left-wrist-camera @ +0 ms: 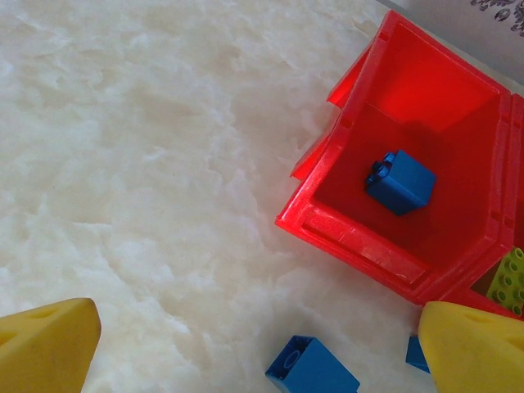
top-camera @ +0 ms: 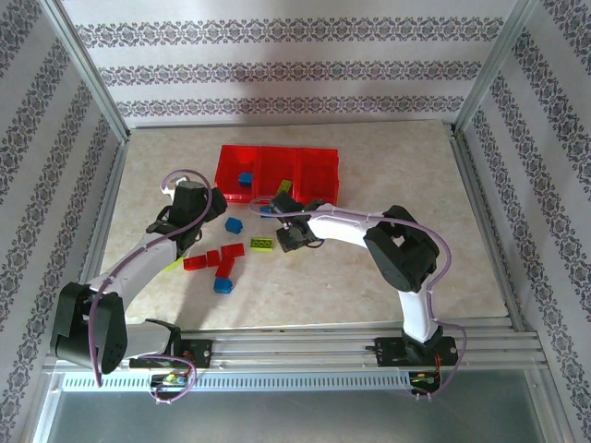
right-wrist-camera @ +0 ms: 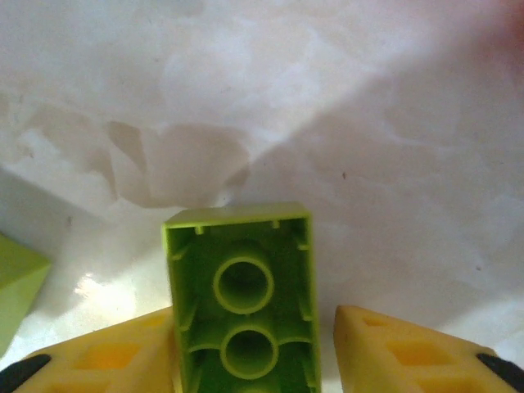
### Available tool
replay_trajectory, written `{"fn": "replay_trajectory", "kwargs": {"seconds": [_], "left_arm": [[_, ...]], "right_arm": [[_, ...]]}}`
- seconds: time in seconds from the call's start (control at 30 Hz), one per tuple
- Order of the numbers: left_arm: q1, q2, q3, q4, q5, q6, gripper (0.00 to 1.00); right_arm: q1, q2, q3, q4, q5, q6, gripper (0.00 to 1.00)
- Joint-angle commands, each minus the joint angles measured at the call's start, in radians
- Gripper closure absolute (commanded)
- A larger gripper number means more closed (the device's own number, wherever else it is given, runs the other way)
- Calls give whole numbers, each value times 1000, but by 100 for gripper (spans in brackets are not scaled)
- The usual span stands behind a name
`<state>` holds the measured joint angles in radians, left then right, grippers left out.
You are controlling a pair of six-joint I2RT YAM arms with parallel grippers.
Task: Sort the legos into containers by color
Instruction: Pick up the lego from the center of the table, then place the lego in the container.
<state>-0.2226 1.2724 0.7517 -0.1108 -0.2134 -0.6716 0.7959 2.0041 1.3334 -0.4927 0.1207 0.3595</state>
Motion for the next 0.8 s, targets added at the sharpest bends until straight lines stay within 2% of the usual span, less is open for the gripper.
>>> {"fn": "replay_trajectory", "kwargs": {"seconds": [0.0,0.23,0.5,0.77], "left_arm": [[15,-19,-10,32,4,-15,0],[25,-22,-9,31,9,-14,0],[30,-29,-21,34,12,-14,0],[37,-28,-23,36,24,-9,0]], "right_arm": [[0,4,-8,-30,4,10,57],[-3,-39,14,-38,5,19,72],[-34,-93,118,-43,9,11,77],[-76,-50,295,-43,31,-21,78]]}}
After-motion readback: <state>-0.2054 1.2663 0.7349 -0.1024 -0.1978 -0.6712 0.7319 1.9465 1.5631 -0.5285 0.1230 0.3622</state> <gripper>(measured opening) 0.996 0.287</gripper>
